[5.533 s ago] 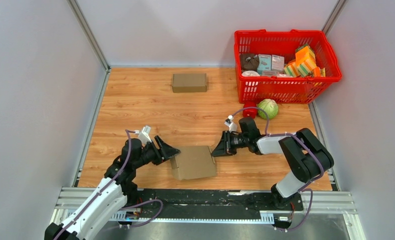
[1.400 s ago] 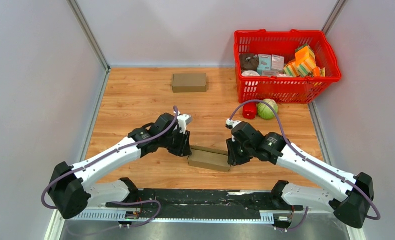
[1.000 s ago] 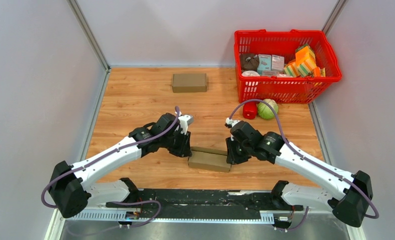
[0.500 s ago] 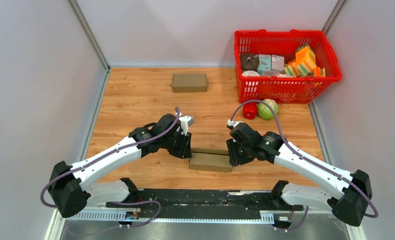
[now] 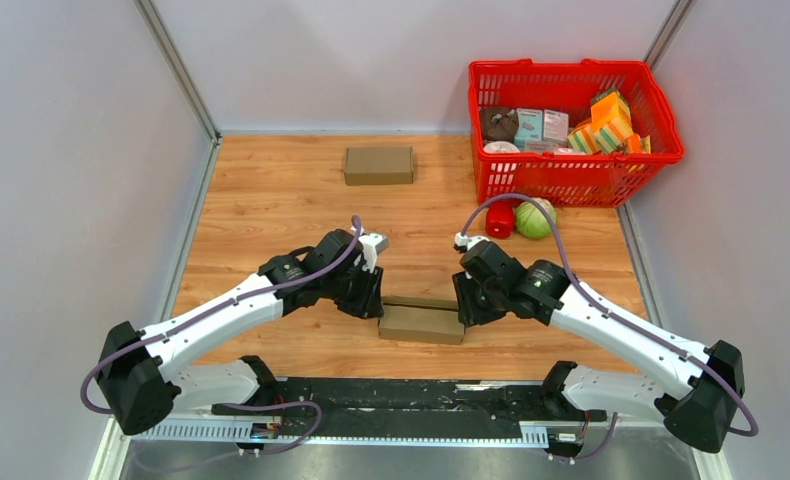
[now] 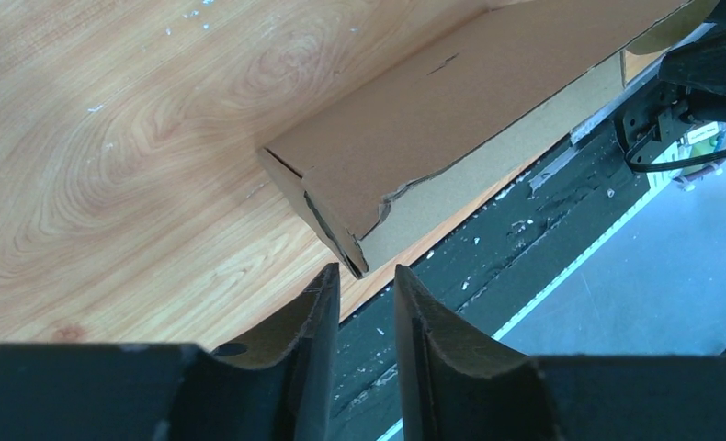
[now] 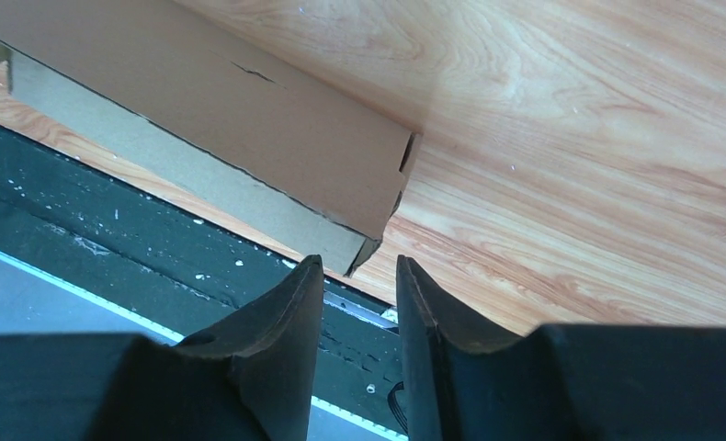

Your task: Fold the paper box

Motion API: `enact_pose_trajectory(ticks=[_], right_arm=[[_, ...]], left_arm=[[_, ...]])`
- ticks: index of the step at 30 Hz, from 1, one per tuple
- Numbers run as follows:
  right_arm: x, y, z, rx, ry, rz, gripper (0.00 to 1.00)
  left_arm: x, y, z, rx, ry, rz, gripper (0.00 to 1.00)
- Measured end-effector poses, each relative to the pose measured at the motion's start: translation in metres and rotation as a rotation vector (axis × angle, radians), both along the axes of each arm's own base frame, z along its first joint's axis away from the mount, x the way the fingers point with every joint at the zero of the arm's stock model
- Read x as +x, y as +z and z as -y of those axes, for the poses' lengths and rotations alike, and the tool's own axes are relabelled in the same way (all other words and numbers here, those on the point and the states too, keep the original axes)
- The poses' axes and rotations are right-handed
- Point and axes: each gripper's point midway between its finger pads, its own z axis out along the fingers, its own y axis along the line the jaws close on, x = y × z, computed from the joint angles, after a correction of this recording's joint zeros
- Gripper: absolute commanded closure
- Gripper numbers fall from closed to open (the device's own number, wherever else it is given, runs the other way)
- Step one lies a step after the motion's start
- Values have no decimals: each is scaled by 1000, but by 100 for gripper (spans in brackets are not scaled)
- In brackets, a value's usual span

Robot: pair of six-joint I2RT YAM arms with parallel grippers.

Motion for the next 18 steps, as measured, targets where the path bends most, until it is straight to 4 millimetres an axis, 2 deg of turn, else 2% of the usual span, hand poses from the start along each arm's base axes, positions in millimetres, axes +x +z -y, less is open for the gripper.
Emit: enact_pose_trajectory(ticks=[2, 6, 9, 11, 12, 15, 16, 18], right_arm=[[2, 4, -2, 8, 0, 7, 62], [4, 10, -5, 23, -2, 20, 43], [7, 15, -7, 39, -3, 34, 43], [10, 18, -6, 56, -13, 41, 46], [12, 20, -5, 64, -23, 45, 51], [21, 27, -6, 127, -47, 56, 62], [23, 29, -6, 147, -51, 63, 63], [27, 31, -7, 167, -48, 72, 65]], left_arm=[[0, 0, 0, 1, 0, 1, 55], [1, 2, -3, 10, 6, 13, 41], [2, 16, -7, 2, 12, 49, 36], [3, 31, -9, -22, 18, 86, 37], [4, 38, -10, -40, 21, 103, 39], [8, 57, -10, -99, 34, 136, 49], [10, 60, -9, -110, 39, 137, 55], [13, 60, -6, -110, 39, 131, 57]])
